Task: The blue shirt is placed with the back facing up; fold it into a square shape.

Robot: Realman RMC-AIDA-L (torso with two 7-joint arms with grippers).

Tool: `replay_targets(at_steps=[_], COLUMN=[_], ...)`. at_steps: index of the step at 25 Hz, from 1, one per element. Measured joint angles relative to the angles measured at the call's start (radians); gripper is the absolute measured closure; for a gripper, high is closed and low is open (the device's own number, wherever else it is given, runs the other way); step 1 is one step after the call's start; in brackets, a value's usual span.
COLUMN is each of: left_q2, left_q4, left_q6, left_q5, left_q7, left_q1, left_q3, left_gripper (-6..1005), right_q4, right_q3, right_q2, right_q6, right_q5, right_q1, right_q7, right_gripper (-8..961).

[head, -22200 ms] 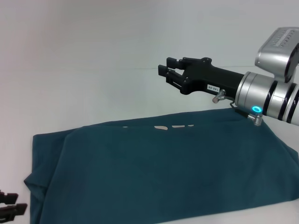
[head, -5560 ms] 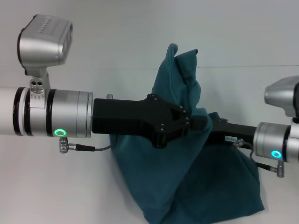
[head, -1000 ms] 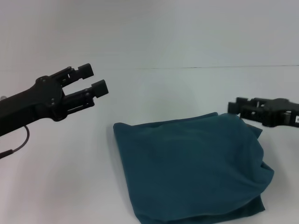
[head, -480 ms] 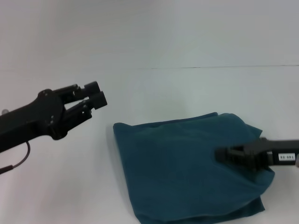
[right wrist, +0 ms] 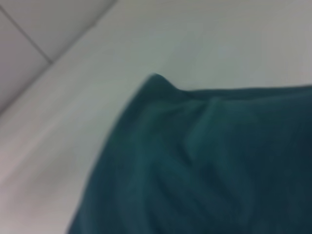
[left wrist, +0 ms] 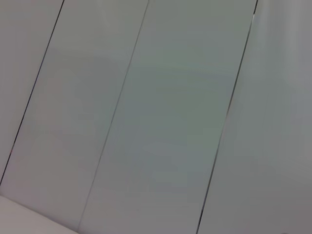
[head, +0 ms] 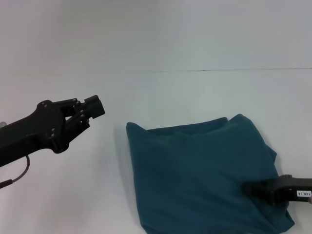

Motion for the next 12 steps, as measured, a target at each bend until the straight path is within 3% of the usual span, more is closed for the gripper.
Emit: replay_targets(at_steps=[6, 12], left_q2=[0.0, 0.004], left_q4=[0.0, 0.0], left_q6=[-0.005, -0.007], left_q5=[0.001, -0.002], left_q7=[0.018, 0.019], left_q1=[-0.006, -0.013], left_q3=[0.001, -0.004], left_gripper=[880, 879], right_q4=[0.01, -0.098], right_q3=[0.015, 0.016], right_q2=[0.0, 0.002], right_q6=[0.021, -0.066], right_q5=[0.014, 0.116], right_q1=[0.002, 0.015], right_q7=[-0.033, 0.006], right_gripper=[923, 923])
